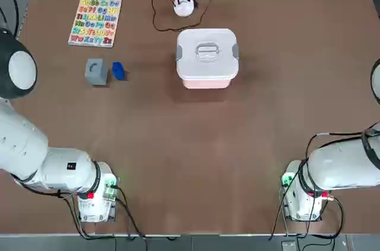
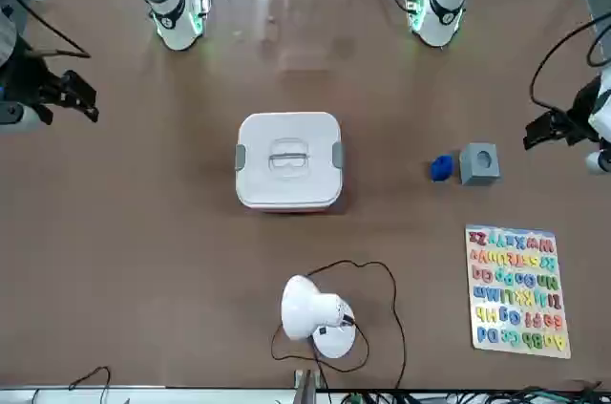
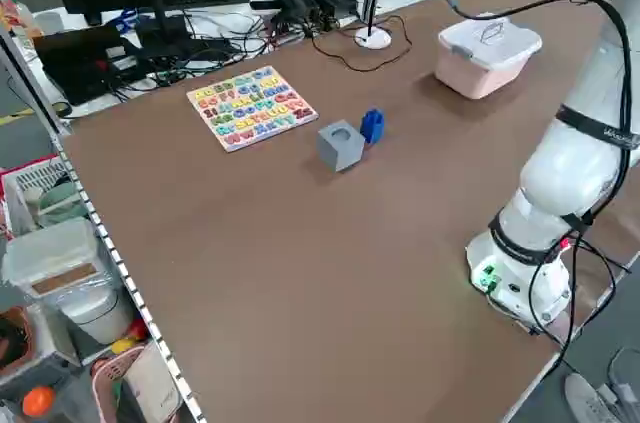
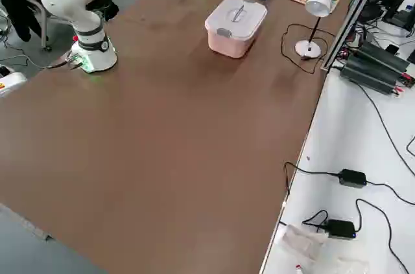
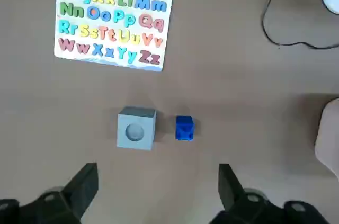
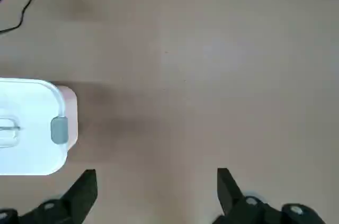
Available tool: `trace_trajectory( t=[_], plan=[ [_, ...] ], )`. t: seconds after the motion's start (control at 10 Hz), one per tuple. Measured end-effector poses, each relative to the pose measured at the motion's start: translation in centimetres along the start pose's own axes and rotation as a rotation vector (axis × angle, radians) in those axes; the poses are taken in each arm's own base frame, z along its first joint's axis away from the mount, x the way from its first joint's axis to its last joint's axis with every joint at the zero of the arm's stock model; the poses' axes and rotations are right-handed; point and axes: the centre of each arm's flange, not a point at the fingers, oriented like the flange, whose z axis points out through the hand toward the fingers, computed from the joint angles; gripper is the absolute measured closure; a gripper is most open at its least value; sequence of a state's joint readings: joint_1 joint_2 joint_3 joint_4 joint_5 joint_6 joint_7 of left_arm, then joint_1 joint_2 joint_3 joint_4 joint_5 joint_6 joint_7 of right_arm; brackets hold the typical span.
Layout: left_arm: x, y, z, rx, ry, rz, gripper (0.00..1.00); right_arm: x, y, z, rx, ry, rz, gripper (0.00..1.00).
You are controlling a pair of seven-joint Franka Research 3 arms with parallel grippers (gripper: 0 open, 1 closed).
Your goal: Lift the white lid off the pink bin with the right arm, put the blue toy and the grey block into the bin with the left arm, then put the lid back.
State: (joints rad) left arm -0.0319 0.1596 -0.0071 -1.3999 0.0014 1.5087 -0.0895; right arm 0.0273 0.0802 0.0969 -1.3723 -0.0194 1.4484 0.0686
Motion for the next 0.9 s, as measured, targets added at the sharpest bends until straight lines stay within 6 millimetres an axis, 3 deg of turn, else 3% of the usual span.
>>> trace_trajectory(
  t=[0.4, 0.9],
  plan=[
    [0.0, -0.2, -0.4, -0.002, 0.009, -0.002, 0.0, 0.0, -0.1, 0.0, 0.0, 0.0, -0.003, 0.0],
    [-0.4, 0.9, -1.1, -0.005, 0.018, 0.019, 0.0, 0.0, -0.1, 0.0, 0.0, -0.001, -0.001, 0.0]
  ],
)
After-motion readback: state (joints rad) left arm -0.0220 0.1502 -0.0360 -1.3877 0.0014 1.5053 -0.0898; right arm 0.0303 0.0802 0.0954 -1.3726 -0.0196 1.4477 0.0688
